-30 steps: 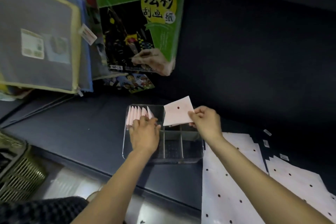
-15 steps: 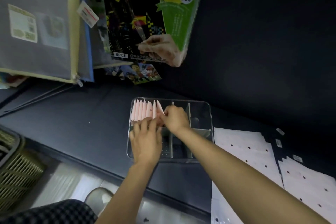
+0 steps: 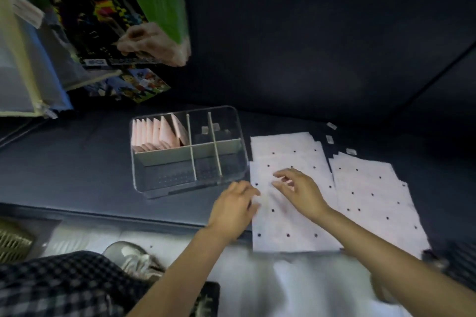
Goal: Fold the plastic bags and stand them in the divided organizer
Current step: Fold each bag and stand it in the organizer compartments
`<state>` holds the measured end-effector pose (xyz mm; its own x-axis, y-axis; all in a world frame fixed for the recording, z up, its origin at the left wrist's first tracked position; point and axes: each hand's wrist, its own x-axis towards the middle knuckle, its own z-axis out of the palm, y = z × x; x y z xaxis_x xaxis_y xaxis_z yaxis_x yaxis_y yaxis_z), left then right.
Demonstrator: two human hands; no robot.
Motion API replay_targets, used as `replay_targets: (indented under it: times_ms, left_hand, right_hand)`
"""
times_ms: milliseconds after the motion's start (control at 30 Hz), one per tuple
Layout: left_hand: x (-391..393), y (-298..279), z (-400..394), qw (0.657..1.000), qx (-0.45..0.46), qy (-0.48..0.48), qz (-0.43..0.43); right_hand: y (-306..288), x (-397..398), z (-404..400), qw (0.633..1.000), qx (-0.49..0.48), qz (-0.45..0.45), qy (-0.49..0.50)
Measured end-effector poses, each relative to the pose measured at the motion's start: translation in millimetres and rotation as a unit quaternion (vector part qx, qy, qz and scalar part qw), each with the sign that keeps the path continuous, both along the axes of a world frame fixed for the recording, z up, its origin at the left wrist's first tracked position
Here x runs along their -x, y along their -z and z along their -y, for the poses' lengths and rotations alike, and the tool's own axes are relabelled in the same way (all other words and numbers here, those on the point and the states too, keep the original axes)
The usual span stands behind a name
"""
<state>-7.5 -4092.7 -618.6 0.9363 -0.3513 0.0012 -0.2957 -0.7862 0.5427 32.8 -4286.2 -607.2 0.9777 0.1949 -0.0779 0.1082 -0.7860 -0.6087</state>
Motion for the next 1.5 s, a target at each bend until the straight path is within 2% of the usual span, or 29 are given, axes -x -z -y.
replay_targets:
  times_ms: [67,133,233,300,400,533,633,700,800,867,1000,1100,1167,1233,1367,1500]
  left_hand:
    - [24,19,22,0.991,-0.074,0.076,-0.077]
    - [48,38,33,0.976,-0.148,0.117,-0.111]
    - [74,58,38,0.962,-0.218,0.123,-0.108]
    - [78,62,39,0.971,-0.198,0.102,-0.085]
    - [74,58,39,0.987,-0.132,0.058,-0.065]
    - [76,52,35,0.990,-0.103,0.038,-0.083]
    - [82,50,39,0.994,-0.054,-0.022,-0.094]
    - [86,49,45,0.986,0.029,-0.126,-0.109]
    - [93,45,53,0.924,0.175,-0.281,-0.189]
    - [97,45,56,0.890,0.236,-0.315,-0.232]
    - [100,42,60,0.838,0.334,-0.316,-0.292]
    - [97,35,59,0.793,0.389,-0.340,-0.322]
    - [96,29,55,0.756,0.429,-0.339,-0.359]
    - [93,23,50,0.714,0.467,-0.320,-0.413]
    - [80,7,38,0.634,0.527,-0.271,-0.497]
    - [67,-4,31,0.569,0.592,-0.239,-0.518]
  right_hand:
    - [17,32,49,0.997,0.070,-0.030,-0.002]
    - [33,61,90,0.987,0.135,-0.076,-0.036]
    - [53,93,128,0.959,0.238,-0.097,-0.123]
    - [60,104,136,0.954,0.258,-0.053,-0.143]
    - [62,109,135,0.977,0.187,0.000,-0.105]
    - [53,111,139,0.993,0.105,-0.011,-0.053]
    - [45,109,133,0.995,-0.061,-0.049,0.054]
    - [41,108,129,0.978,-0.144,-0.079,0.126]
    - [41,110,123,0.955,-0.204,-0.135,0.169]
    - [42,112,121,0.938,-0.252,-0.161,0.177]
    - [40,116,116,0.903,-0.322,-0.202,0.201]
    - [37,116,119,0.907,-0.301,-0.201,0.215]
    - [33,116,125,0.897,-0.320,-0.217,0.216]
    - [27,115,132,0.872,-0.365,-0.257,0.199]
    - [14,108,145,0.795,-0.454,-0.363,0.172]
    - [12,99,147,0.747,-0.494,-0.386,0.223]
